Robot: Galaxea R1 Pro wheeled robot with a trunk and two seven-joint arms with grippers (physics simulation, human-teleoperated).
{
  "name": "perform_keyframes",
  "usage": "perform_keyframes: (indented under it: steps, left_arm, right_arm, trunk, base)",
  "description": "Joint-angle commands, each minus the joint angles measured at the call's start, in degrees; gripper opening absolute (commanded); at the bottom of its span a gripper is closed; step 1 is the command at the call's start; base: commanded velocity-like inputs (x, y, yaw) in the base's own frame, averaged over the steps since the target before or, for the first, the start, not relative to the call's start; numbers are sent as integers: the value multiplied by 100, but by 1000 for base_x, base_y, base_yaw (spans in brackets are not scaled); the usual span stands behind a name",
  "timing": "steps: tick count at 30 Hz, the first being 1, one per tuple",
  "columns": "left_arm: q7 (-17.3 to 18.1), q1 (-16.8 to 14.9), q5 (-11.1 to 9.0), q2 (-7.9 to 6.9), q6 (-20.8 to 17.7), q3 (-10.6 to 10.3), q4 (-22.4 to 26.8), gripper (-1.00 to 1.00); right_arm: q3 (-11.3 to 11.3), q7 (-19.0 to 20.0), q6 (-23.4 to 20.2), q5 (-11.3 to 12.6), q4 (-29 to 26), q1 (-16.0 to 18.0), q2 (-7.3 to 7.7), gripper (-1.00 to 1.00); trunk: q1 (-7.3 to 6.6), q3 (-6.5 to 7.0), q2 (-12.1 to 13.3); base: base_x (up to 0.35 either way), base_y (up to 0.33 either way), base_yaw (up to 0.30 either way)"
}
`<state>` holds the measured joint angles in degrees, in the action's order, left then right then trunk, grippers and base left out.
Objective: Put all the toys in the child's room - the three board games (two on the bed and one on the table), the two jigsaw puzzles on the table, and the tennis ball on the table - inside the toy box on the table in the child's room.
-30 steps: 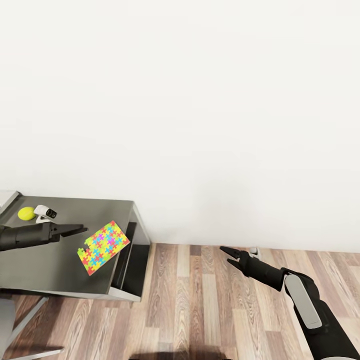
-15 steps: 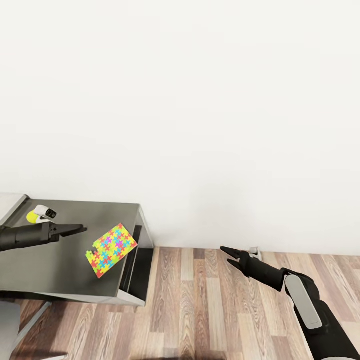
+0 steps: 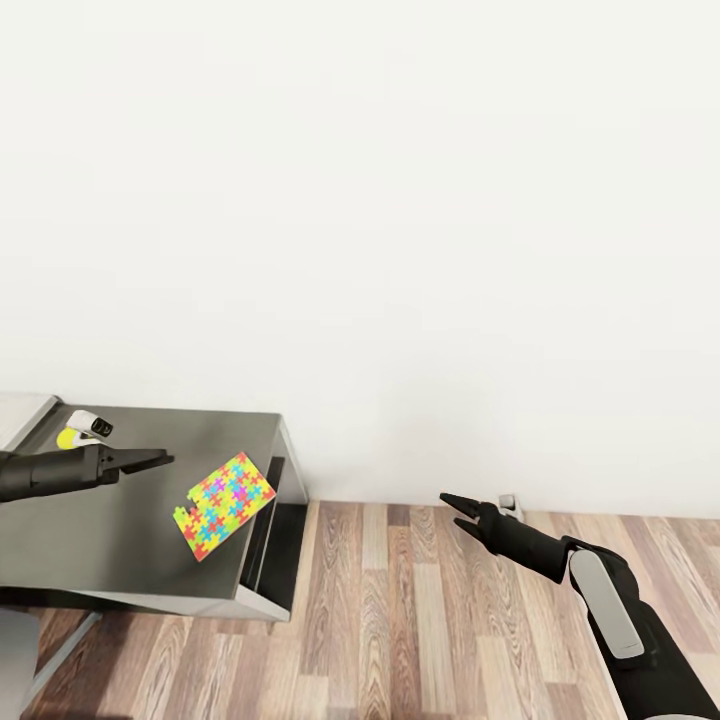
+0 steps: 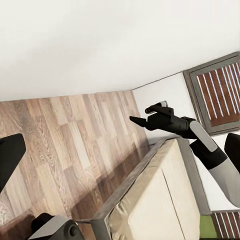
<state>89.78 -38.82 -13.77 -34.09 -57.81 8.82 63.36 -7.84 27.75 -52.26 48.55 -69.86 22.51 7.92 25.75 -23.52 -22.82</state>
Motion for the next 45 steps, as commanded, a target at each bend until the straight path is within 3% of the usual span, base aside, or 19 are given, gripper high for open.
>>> perform_keyframes:
  steps: [1,45]
  left_arm:
    - [22,-3,1,-2,-60,-3,0,100]
    - [22,-3,-3,-42,-51,-3,-8,100]
  right_arm:
    - [-7,28,-28,-21,-1,3,-3,100]
    - [15,102,-12,-21,-33,-14,-10,100]
  trunk:
    - [3,1,-9]
    - [3,421,-9]
  base:
    - [0,0,0]
    - [0,0,0]
